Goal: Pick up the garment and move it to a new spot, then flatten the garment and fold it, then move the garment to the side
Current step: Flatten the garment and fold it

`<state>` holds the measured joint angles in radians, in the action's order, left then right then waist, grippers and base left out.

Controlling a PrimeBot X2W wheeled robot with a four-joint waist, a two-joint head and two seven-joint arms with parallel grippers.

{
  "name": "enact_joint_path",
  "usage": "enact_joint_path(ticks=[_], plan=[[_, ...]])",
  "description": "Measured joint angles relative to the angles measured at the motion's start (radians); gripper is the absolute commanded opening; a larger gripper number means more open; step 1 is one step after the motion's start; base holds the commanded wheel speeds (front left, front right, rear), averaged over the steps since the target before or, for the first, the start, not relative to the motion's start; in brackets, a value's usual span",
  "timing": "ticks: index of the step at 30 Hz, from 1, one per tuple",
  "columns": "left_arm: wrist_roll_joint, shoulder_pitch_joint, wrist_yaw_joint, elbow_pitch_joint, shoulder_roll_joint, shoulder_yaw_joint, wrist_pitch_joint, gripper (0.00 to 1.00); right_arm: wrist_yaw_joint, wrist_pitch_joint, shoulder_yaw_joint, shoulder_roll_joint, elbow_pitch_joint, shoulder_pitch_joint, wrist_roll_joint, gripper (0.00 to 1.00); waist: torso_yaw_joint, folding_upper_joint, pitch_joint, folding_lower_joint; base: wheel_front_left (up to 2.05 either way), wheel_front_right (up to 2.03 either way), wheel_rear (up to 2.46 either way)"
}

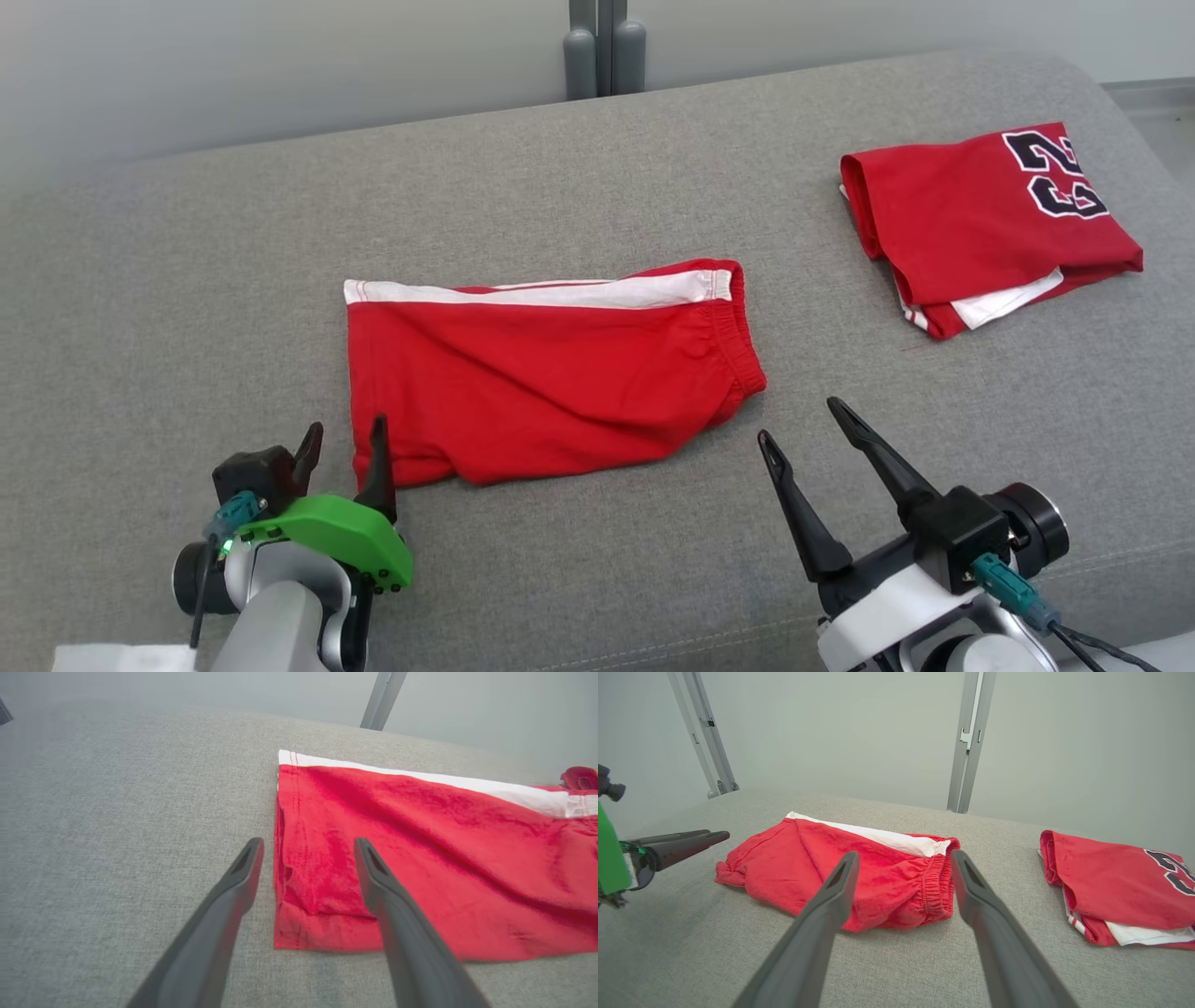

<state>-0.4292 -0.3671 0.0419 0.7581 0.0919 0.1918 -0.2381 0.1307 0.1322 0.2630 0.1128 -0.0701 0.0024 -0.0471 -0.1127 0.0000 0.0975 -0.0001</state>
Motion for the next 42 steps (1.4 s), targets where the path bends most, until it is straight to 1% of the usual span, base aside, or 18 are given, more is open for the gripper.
enact_joint_path(ticks=[2,6,8,10,13,18,21,24,27,32,36,39,42], plan=[[0.008,0.033,-0.011,-0.057,0.002,-0.001,-0.011,1.00,0.000,0.000,-0.002,-0.003,0.006,0.010,-0.004,1.00,0.006,0.0000,-0.012,0.0000,0.00,0.00,0.00],[0.031,0.116,-0.060,-0.188,0.005,-0.027,-0.021,1.00,0.000,0.008,-0.034,-0.019,0.025,0.037,-0.020,1.00,0.023,0.0000,-0.039,0.0000,0.00,0.00,0.00],[0.047,0.162,-0.077,-0.281,0.003,-0.054,-0.023,1.00,0.000,0.011,-0.057,-0.035,0.035,0.049,-0.030,1.00,0.034,0.0000,-0.052,0.0000,0.00,0.00,0.00],[0.051,0.210,-0.083,-0.373,-0.003,-0.080,-0.024,1.00,0.000,0.016,-0.085,-0.044,0.046,0.059,-0.040,1.00,0.045,0.0000,-0.066,0.0000,0.00,0.00,0.00],[0.050,0.294,-0.071,-0.463,-0.015,-0.097,-0.024,1.00,0.000,0.023,-0.132,-0.054,0.057,0.062,-0.046,1.00,0.065,0.0000,-0.083,0.0000,0.00,0.00,0.00],[0.085,0.375,-0.041,-0.590,-0.016,-0.101,-0.025,1.00,0.000,0.029,-0.183,-0.061,0.075,0.063,-0.049,1.00,0.099,0.0000,-0.109,0.0000,0.00,0.00,0.00],[0.101,0.424,-0.009,-0.633,-0.007,-0.096,-0.026,1.00,0.000,0.029,-0.199,-0.062,0.087,0.063,-0.049,1.00,0.119,0.0000,-0.123,0.0000,0.00,0.00,0.00],[0.108,0.470,0.009,-0.661,0.015,-0.086,-0.026,1.00,0.000,0.029,-0.207,-0.063,0.100,0.065,-0.050,1.00,0.137,0.0000,-0.137,0.0000,0.00,0.00,0.00],[0.120,0.503,0.016,-0.695,0.045,-0.076,-0.017,1.00,0.000,0.028,-0.214,-0.063,0.113,0.074,-0.059,1.00,0.156,0.0000,-0.149,0.0000,0.00,0.00,0.00],[0.134,0.544,0.029,-0.739,0.078,-0.055,0.015,1.00,0.000,0.019,-0.223,-0.063,0.131,0.079,-0.063,1.00,0.185,0.0000,-0.162,0.0000,0.00,0.00,0.00],[0.134,0.555,0.030,-0.749,0.082,-0.045,0.017,1.00,0.000,0.019,-0.230,-0.063,0.143,0.081,-0.059,1.00,0.199,0.0000,-0.166,0.0000,0.00,0.00,0.00],[0.122,0.567,0.019,-0.745,0.074,-0.054,0.015,1.00,0.000,0.019,-0.237,-0.063,0.156,0.087,-0.066,1.00,0.199,0.0000,-0.169,0.0000,0.00,0.00,0.00],[0.122,0.568,0.017,-0.739,0.075,-0.055,0.012,1.00,0.000,0.021,-0.239,-0.063,0.168,0.090,-0.067,1.00,0.195,0.0000,-0.168,0.0000,0.00,0.00,0.00]])
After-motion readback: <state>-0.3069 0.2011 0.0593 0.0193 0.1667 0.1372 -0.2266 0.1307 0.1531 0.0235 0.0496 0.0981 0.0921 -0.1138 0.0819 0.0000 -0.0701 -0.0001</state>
